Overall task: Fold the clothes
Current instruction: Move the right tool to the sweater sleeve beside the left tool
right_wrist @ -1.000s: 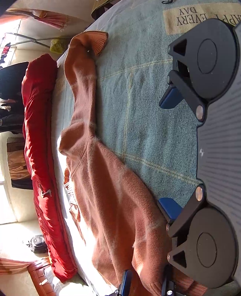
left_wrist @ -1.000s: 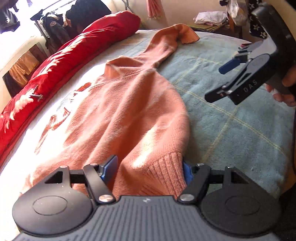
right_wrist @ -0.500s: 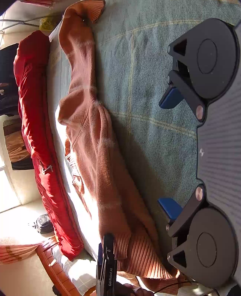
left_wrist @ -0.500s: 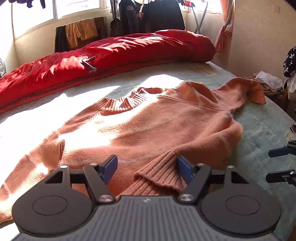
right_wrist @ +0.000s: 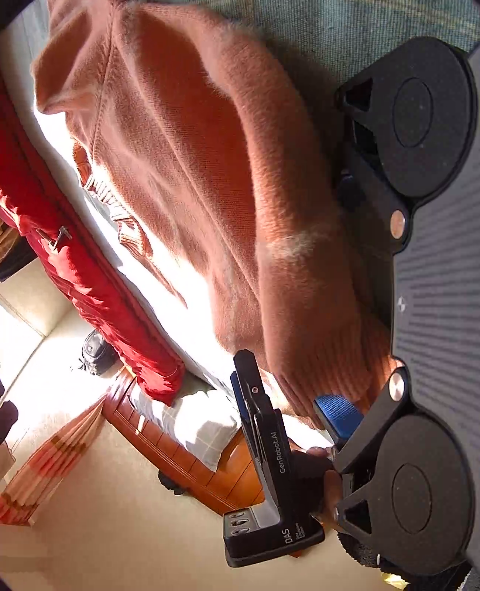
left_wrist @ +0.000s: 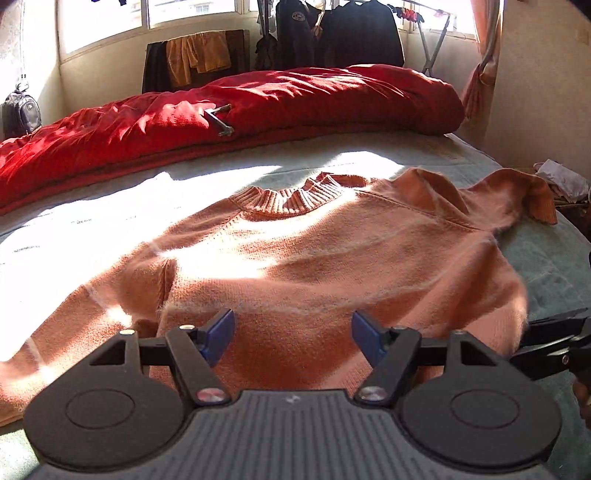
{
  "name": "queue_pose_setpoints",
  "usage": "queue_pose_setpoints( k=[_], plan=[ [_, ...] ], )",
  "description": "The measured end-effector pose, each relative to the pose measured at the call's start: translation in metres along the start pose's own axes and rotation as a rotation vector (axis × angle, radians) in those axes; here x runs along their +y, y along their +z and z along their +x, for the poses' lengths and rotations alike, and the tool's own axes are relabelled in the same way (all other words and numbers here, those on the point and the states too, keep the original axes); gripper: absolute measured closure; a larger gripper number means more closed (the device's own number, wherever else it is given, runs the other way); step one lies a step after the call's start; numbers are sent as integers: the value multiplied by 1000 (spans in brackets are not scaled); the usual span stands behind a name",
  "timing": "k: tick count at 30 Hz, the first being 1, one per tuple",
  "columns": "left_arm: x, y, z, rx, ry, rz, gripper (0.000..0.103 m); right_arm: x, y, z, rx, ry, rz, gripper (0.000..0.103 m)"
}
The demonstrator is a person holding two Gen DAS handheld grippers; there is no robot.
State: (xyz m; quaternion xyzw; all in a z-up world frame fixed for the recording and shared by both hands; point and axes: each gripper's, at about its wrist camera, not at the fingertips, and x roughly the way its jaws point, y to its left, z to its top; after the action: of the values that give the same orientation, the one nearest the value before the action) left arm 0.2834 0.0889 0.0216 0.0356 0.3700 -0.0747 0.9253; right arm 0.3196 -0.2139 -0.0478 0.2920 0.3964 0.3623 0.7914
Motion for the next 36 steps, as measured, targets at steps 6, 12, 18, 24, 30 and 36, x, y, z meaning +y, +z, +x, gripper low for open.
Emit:
queue_pose_setpoints(
  k=[6, 12, 18, 24, 30, 36],
  plan=[
    [5, -14, -18, 21, -1, 11, 32, 26, 16, -29, -113, 115, -94, 0],
    [-20, -22, -30, 10, -61, 92, 32, 24, 30, -36, -104, 195, -36, 0],
    [-46, -29, -25, 23, -135, 155, 31, 12, 13, -42, -10, 159, -78, 0],
    [-58, -31, -15, 45, -158, 147, 31, -14, -28, -28, 84, 116, -62, 0],
    [-61, -35, -16, 61, -152, 140, 31, -26, -50, -30, -20, 103, -85, 0],
    [-58, -41, -18, 76, -136, 119, 31, -16, -45, -28, -21, 25, -116, 7]
  ],
)
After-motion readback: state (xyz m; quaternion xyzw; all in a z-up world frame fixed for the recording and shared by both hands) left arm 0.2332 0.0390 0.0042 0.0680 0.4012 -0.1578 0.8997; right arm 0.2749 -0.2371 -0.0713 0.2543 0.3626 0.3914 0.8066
